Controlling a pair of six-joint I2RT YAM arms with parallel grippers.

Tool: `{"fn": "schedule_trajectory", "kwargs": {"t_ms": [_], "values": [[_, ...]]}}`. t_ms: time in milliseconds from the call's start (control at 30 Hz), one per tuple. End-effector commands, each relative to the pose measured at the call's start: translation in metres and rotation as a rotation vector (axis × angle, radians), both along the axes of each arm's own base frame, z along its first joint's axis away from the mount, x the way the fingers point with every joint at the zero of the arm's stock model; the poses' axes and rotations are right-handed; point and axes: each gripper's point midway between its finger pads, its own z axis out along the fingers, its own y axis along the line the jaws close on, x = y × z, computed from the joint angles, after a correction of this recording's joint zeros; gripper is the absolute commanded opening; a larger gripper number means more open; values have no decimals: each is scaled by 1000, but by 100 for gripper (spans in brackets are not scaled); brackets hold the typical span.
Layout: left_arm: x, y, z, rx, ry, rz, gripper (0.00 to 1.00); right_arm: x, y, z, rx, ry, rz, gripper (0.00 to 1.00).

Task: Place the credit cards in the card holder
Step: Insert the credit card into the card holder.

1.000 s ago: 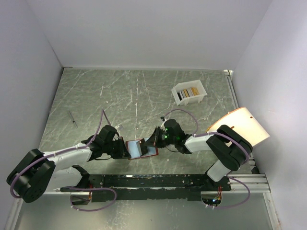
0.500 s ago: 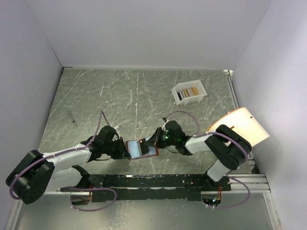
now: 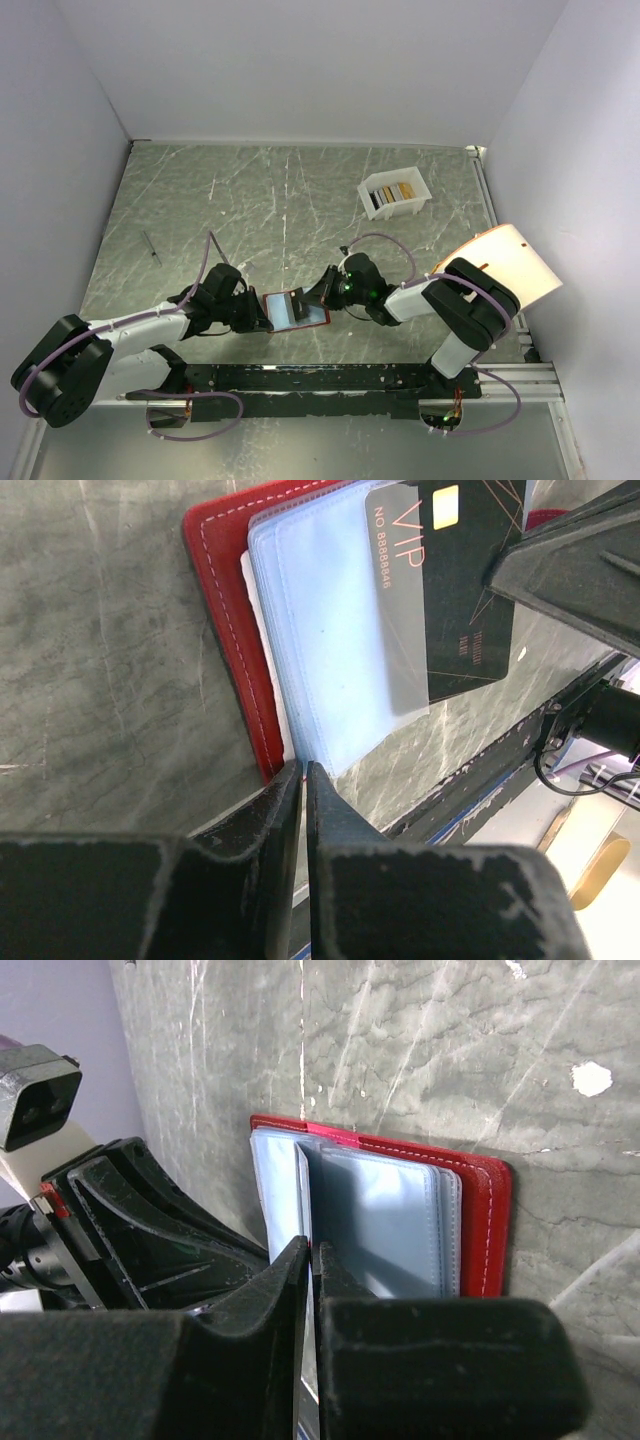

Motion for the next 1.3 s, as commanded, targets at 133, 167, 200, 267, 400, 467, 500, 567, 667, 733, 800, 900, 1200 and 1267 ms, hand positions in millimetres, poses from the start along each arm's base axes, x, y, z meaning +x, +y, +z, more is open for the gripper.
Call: {"fn": "schedule_trajectory", "kwargs": {"t_ms": [133,167,200,267,400,467,500,567,667,733,800,900,1200,1267], "values": [[-2,0,-1,-3,4,-6,18,-1,-3,-12,-39,12,-39,10],[-2,0,-1,-5,3,-3,18,-2,-2,-13,-41,10,-38,10],[-1,0,0,-9,-1,0,18,-3,0,-13,-43,13,-31,10],[-2,1,1,-11,-3,4,18,-4,2,-14,-51,16,-19,11],[0,1,3,-3,-9,2,18,-4,-1,-14,-96,0,-11,20],[0,2,3,4,-9,3,18,-1,-9,-15,-156,-19,-24,26],[0,2,2,5,-8,4,18,0,-13,-16,-183,-29,-31,30],[0,1,3,-3,-11,6,19,1,-19,-15,-225,-50,-26,36],[0,2,3,-6,-12,11,19,3,-19,-8,-245,-78,-18,46],[0,1,3,-6,-12,8,19,2,-17,-5,-260,-87,-10,47],[0,0,2,-8,-10,6,19,0,-14,-3,-270,-94,0,48],[1,0,2,-9,-11,4,19,-3,-10,-4,-281,-93,8,49],[-1,0,1,-18,-8,7,19,-13,10,-9,-238,-68,49,50],[0,0,2,-18,-11,10,19,-14,16,-7,-220,-73,58,50]]}}
